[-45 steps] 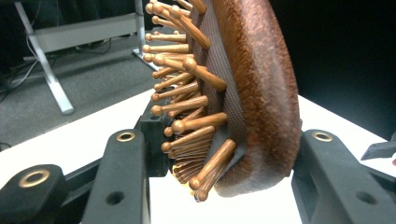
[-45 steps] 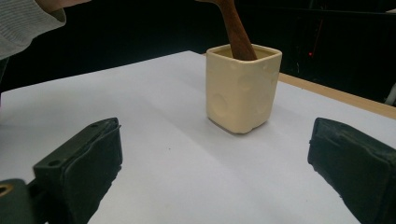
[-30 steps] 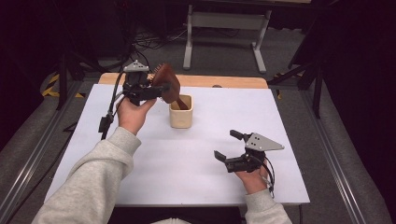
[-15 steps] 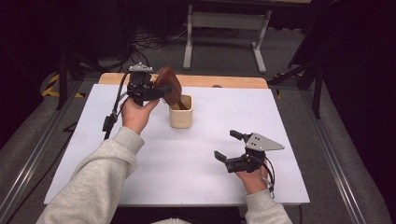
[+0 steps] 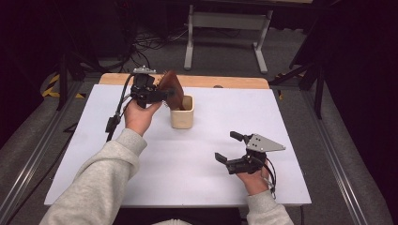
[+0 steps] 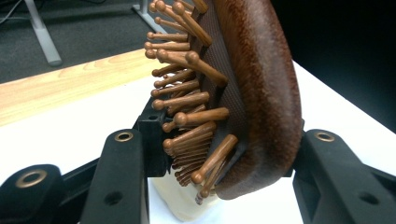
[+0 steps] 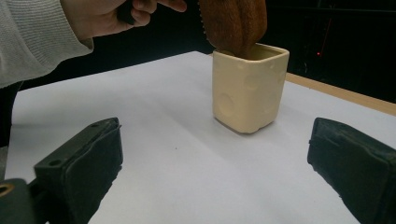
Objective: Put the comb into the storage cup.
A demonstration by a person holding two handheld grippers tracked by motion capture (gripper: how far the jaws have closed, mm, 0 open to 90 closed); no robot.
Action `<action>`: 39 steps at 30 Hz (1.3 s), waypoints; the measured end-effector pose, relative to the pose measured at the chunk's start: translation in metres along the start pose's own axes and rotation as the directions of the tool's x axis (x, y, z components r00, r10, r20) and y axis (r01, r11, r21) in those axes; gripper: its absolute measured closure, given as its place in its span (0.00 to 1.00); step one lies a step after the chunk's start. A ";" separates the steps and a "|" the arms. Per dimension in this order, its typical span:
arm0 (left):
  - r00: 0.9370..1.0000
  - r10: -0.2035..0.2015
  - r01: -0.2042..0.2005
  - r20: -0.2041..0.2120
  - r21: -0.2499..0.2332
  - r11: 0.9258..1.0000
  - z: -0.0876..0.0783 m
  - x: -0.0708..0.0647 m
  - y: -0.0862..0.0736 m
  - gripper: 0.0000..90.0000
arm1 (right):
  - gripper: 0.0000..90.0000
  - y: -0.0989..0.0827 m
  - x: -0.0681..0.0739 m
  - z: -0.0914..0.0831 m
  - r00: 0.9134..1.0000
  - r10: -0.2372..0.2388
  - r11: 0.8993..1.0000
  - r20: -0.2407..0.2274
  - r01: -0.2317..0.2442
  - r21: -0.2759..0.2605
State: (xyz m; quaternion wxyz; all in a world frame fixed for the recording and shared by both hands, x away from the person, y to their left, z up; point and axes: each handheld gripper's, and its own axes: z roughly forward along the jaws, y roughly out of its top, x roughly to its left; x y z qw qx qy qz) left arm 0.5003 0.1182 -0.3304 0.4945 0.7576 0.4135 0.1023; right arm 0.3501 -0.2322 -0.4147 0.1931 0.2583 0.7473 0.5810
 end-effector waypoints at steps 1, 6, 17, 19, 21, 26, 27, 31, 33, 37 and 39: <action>1.000 -0.004 0.004 0.000 -0.002 1.000 0.000 0.001 -0.001 0.59 | 0.04 0.000 0.000 0.000 1.000 0.000 1.000 0.000 0.000 0.001; 1.000 -0.007 0.007 0.001 0.000 1.000 0.002 0.001 -0.001 0.57 | 0.04 0.000 0.000 0.000 1.000 0.000 1.000 -0.001 0.000 -0.002; 0.999 0.029 -0.029 -0.024 0.014 0.999 0.000 0.005 -0.002 0.42 | 0.04 0.000 0.000 0.000 1.000 0.002 1.000 -0.003 -0.002 -0.003; 0.998 0.065 -0.064 -0.028 0.007 0.998 -0.001 0.006 -0.003 0.36 | 0.04 0.000 0.000 0.000 1.000 0.004 1.000 -0.002 -0.004 -0.005; 0.993 0.110 -0.110 -0.044 -0.001 0.994 -0.002 0.004 -0.003 0.25 | 0.04 0.000 0.000 0.000 1.000 0.002 1.000 -0.002 -0.002 -0.005; 0.986 0.148 -0.149 -0.071 -0.012 0.989 -0.005 -0.002 -0.003 0.00 | 0.04 0.000 -0.001 0.000 1.000 0.003 1.000 0.003 -0.003 0.000; 0.984 0.160 -0.162 -0.081 -0.020 0.987 -0.007 -0.003 -0.004 0.00 | 0.04 0.000 -0.001 0.000 1.000 0.003 1.000 0.002 -0.003 -0.001; 0.977 0.191 -0.194 -0.096 -0.028 0.981 -0.017 -0.005 -0.004 0.00 | 0.04 0.001 -0.002 0.000 1.000 0.001 1.000 0.004 -0.001 -0.008; 0.975 0.208 -0.212 -0.083 -0.036 0.977 -0.022 -0.005 -0.004 0.00 | 0.04 0.001 -0.002 -0.001 1.000 -0.001 1.000 0.007 0.001 -0.008; 0.960 0.271 -0.277 -0.078 -0.086 0.957 -0.039 -0.009 -0.007 0.00 | 0.04 0.003 -0.004 -0.002 1.000 -0.004 1.000 0.010 0.004 -0.011; 0.958 0.277 -0.283 -0.069 -0.105 0.953 -0.043 -0.009 -0.008 0.00 | 0.04 0.003 -0.004 -0.002 1.000 -0.006 1.000 0.011 0.006 -0.011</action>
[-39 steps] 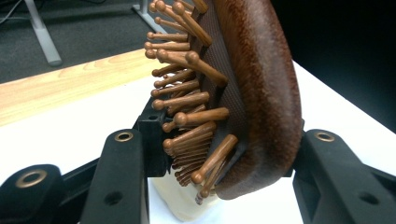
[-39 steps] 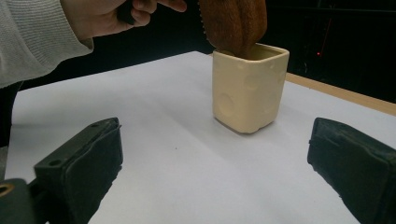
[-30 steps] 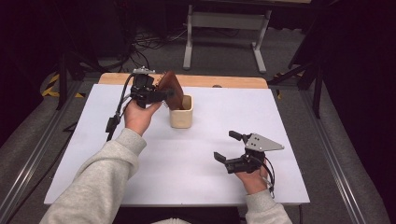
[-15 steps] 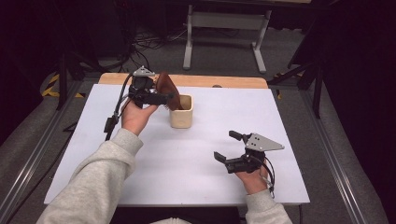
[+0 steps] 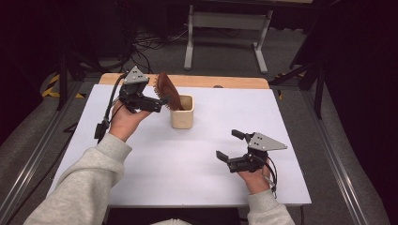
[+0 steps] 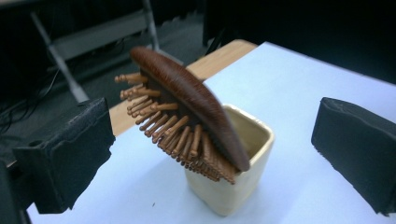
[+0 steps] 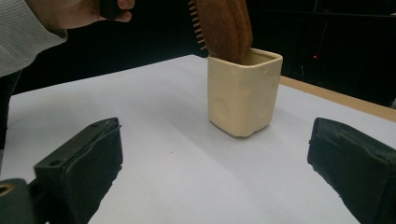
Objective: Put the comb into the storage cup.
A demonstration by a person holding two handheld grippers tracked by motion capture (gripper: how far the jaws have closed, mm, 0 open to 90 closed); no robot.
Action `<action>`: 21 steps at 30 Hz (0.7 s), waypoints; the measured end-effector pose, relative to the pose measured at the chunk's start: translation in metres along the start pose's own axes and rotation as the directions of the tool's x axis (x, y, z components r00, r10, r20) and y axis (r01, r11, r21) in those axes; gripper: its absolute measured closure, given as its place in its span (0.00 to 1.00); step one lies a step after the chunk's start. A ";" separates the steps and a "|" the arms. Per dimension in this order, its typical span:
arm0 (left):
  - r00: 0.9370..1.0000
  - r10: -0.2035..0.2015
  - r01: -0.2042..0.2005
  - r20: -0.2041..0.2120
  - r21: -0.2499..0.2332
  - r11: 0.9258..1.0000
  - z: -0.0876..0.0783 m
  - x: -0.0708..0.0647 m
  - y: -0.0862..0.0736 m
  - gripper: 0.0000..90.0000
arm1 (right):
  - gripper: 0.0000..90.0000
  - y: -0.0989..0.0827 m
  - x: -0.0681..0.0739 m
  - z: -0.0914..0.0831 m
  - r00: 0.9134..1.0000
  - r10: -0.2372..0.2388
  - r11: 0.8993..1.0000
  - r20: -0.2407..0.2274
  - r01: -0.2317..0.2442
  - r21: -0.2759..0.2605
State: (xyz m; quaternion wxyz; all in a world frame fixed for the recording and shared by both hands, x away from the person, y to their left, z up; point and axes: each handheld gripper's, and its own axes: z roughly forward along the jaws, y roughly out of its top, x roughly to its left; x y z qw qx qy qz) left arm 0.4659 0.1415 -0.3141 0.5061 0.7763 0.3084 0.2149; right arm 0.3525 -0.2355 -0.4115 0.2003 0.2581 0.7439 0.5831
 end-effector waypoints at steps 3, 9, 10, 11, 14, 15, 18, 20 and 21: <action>0.999 0.007 -0.007 0.033 -0.023 1.000 -0.017 -0.002 -0.001 0.00 | 0.04 0.000 0.000 0.000 1.000 0.000 1.000 0.000 0.000 0.007; 0.996 -0.004 0.005 0.090 -0.015 1.000 -0.038 -0.006 -0.008 0.00 | 0.04 0.000 0.001 0.001 1.000 -0.006 1.000 -0.007 0.006 0.024; 0.996 -0.002 0.004 0.091 -0.021 1.000 -0.041 -0.007 -0.010 0.00 | 0.04 0.000 0.001 0.001 1.000 -0.006 1.000 -0.005 0.006 0.026; 0.995 -0.002 0.005 0.097 -0.025 1.000 -0.045 -0.007 -0.012 0.00 | 0.04 0.000 0.001 0.000 1.000 -0.006 1.000 -0.005 0.006 0.025; 0.995 -0.002 0.005 0.104 -0.023 1.000 -0.054 -0.007 -0.019 0.00 | 0.04 0.000 0.001 -0.001 1.000 -0.006 1.000 -0.005 0.006 0.026; 0.994 -0.001 0.004 0.106 -0.028 1.000 -0.057 -0.008 -0.022 0.00 | 0.04 0.000 0.001 -0.001 1.000 -0.006 1.000 -0.003 0.007 0.026; 0.993 -0.004 0.011 0.118 -0.055 0.998 -0.067 -0.009 -0.031 0.00 | 0.04 0.000 0.000 -0.002 1.000 -0.005 1.000 -0.007 0.005 0.022; 0.993 -0.008 0.016 0.117 -0.073 0.997 -0.072 -0.009 -0.037 0.00 | 0.04 0.000 -0.001 -0.003 1.000 -0.007 1.000 -0.005 0.007 0.021; 0.994 -0.019 0.028 0.110 -0.082 0.996 -0.074 -0.010 -0.041 0.00 | 0.04 0.000 -0.001 -0.003 1.000 -0.005 1.000 -0.006 0.005 0.021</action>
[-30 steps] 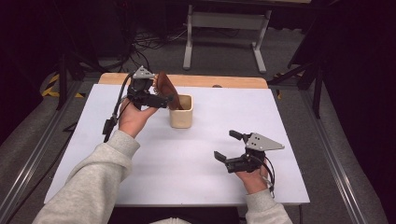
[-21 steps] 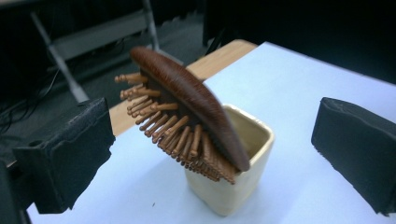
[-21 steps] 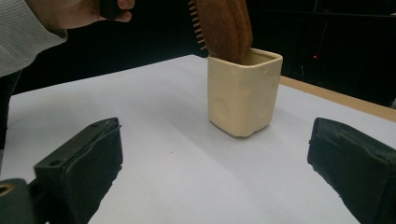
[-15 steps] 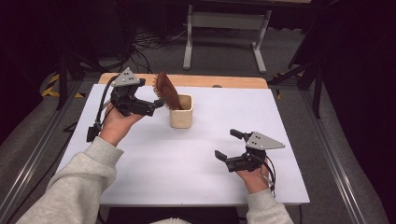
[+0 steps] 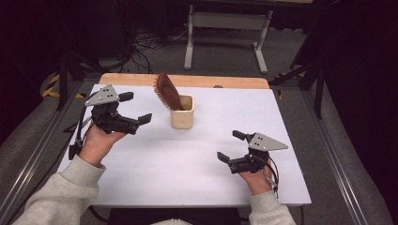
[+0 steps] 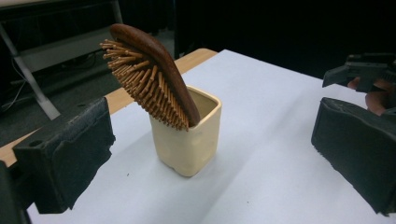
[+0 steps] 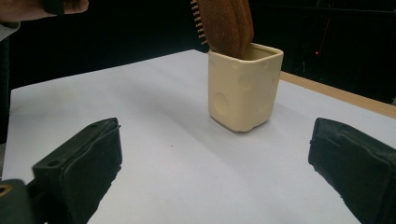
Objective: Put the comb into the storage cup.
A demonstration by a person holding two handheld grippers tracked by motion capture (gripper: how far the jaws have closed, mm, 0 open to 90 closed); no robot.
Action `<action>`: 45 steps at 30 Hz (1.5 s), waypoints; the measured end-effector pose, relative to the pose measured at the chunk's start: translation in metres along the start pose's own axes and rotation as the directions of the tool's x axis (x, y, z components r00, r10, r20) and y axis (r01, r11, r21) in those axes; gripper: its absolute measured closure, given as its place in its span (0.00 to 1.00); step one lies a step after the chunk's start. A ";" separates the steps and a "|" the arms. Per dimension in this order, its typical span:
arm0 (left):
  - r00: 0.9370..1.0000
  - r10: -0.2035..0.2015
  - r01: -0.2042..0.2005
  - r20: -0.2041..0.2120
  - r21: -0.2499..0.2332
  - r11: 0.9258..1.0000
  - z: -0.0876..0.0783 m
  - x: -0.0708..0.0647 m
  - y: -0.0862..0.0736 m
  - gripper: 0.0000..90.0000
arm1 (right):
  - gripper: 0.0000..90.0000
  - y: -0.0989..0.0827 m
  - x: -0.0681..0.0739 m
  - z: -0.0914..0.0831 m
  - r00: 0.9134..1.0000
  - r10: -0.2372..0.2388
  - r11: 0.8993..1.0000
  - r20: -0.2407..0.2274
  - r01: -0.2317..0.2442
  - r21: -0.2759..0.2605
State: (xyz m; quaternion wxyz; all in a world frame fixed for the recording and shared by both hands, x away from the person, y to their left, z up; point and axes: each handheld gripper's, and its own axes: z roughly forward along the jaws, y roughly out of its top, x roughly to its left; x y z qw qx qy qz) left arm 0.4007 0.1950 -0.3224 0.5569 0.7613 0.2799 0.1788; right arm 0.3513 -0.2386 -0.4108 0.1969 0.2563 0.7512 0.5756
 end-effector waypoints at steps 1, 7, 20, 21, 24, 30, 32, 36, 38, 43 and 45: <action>1.000 -0.008 0.008 0.002 -0.003 1.000 -0.002 0.000 -0.003 0.00 | 0.04 0.000 0.000 0.000 1.000 0.003 1.000 -0.001 -0.003 0.001; 1.000 -0.004 0.004 -0.009 -0.012 1.000 -0.013 -0.003 -0.024 0.00 | 0.04 -0.001 -0.002 -0.002 1.000 0.006 1.000 -0.001 -0.006 0.002; 0.999 -0.032 0.032 -0.019 -0.032 0.999 -0.029 -0.003 -0.079 0.00 | 0.03 -0.005 -0.004 -0.003 1.000 0.008 1.000 -0.001 -0.008 0.013; 0.999 -0.039 0.039 -0.019 -0.030 0.999 -0.030 -0.002 -0.083 0.00 | 0.03 -0.005 -0.004 -0.002 1.000 0.009 1.000 -0.004 -0.008 0.014; 0.998 -0.062 0.061 -0.015 -0.040 0.997 -0.030 -0.001 -0.095 0.00 | 0.03 -0.007 -0.003 -0.002 1.000 0.005 1.000 -0.006 -0.005 0.021; 0.998 -0.069 0.068 -0.017 -0.036 0.997 -0.028 0.000 -0.113 0.00 | 0.03 -0.013 -0.002 -0.001 1.000 0.010 0.999 -0.009 -0.009 0.040; 0.997 -0.070 0.069 -0.022 -0.039 0.997 -0.027 0.000 -0.118 0.00 | 0.03 -0.014 -0.002 -0.002 1.000 0.014 0.999 -0.009 -0.014 0.039; 0.997 -0.075 0.074 -0.021 -0.040 0.996 -0.026 -0.001 -0.128 0.00 | 0.03 -0.017 -0.002 -0.003 1.000 0.017 0.999 -0.012 -0.016 0.039; 0.997 -0.076 0.075 -0.021 -0.037 0.996 -0.024 -0.002 -0.133 0.00 | 0.03 -0.018 -0.002 -0.003 1.000 0.015 0.999 -0.011 -0.014 0.040; 0.997 -0.076 0.075 -0.023 -0.013 0.997 -0.020 -0.005 -0.145 0.00 | 0.02 -0.021 -0.002 -0.003 1.000 0.020 0.999 -0.015 -0.019 0.042; 0.996 -0.083 0.083 -0.021 0.003 0.997 -0.019 -0.006 -0.151 0.00 | 0.02 -0.023 -0.001 -0.003 1.000 0.016 0.999 -0.017 -0.015 0.045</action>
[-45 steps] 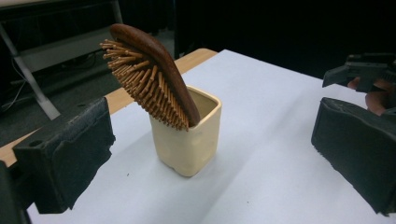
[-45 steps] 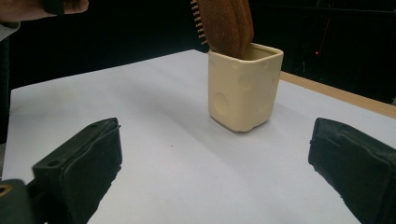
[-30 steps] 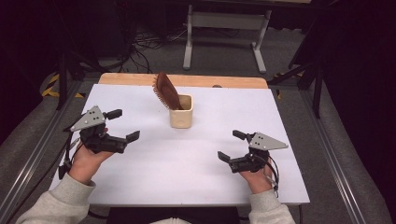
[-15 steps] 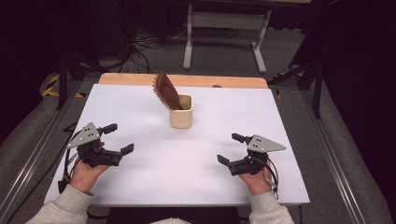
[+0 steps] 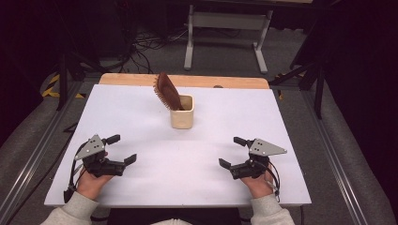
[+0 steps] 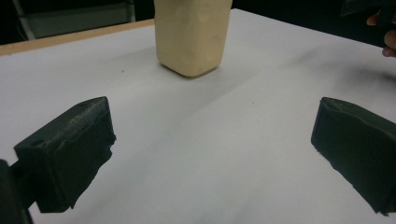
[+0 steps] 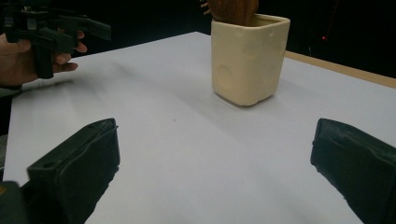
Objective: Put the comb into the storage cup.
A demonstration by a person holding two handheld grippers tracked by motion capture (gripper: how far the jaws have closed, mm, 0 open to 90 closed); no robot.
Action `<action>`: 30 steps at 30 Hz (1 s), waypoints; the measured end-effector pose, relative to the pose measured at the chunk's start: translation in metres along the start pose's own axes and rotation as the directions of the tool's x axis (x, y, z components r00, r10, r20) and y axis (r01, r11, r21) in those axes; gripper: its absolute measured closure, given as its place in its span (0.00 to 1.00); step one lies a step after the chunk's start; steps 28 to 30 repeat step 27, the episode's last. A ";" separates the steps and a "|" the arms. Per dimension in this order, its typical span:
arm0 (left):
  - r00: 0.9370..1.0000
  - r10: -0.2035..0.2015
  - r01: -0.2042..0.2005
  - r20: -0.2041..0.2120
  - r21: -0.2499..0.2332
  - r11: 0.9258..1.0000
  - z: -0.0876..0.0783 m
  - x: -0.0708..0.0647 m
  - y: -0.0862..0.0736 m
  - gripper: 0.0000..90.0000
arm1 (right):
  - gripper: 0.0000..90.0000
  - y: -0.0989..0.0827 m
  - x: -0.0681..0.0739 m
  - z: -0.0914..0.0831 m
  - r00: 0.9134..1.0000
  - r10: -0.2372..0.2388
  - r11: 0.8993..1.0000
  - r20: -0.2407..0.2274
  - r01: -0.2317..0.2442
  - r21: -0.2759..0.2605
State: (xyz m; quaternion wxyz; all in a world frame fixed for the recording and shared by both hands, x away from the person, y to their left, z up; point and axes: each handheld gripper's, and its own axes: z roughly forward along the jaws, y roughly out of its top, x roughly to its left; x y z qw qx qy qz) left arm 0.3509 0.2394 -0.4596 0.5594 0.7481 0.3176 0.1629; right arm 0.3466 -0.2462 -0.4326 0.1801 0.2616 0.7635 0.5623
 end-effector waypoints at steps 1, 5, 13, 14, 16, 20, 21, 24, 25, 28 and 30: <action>1.000 -0.001 0.001 -0.004 0.012 1.000 0.000 0.000 -0.001 0.00 | 0.02 -0.001 0.000 0.000 1.000 0.000 1.000 -0.002 0.000 0.000; 0.999 -0.041 0.042 -0.029 0.009 0.999 -0.001 0.001 -0.011 0.00 | 0.02 -0.005 0.001 0.000 1.000 -0.003 1.000 0.013 0.003 0.003; 0.996 -0.052 0.052 -0.065 -0.013 0.999 -0.004 0.003 -0.013 0.00 | 0.01 -0.016 -0.002 0.001 1.000 0.002 1.000 0.025 -0.002 0.012; 0.997 -0.049 0.048 -0.066 -0.009 0.999 -0.004 0.002 -0.013 0.00 | 0.01 -0.017 -0.003 0.001 1.000 0.007 1.000 0.021 -0.008 0.015; 0.997 -0.042 0.042 -0.063 -0.011 0.999 -0.003 0.002 -0.013 0.00 | 0.01 -0.018 -0.004 0.001 1.000 0.015 1.000 0.015 -0.015 0.014; 0.998 -0.040 0.040 -0.057 -0.013 0.999 -0.004 0.002 -0.013 0.00 | 0.01 -0.018 -0.005 0.000 1.000 0.013 1.000 0.022 -0.013 0.011; 0.998 -0.044 0.043 -0.055 -0.014 0.999 -0.004 0.002 -0.013 0.00 | 0.01 -0.018 -0.004 0.001 1.000 0.013 1.000 0.021 -0.013 0.012; 0.997 -0.064 0.063 -0.045 -0.019 0.998 -0.005 0.003 -0.013 0.00 | 0.01 -0.017 -0.004 0.000 1.000 0.011 1.000 0.023 -0.011 0.009; 0.996 -0.074 0.073 -0.042 -0.021 0.997 -0.006 0.004 -0.013 0.00 | 0.01 -0.017 -0.004 0.000 1.000 0.012 1.000 0.024 -0.012 0.006; 0.995 -0.090 0.089 -0.050 -0.031 0.996 -0.007 0.006 -0.013 0.00 | 0.01 -0.017 -0.005 -0.001 1.000 0.014 1.000 0.026 -0.014 0.004; 0.995 -0.090 0.089 -0.050 -0.031 0.996 -0.007 0.006 -0.013 0.00 | 0.01 -0.017 -0.005 -0.001 1.000 0.014 1.000 0.026 -0.014 0.004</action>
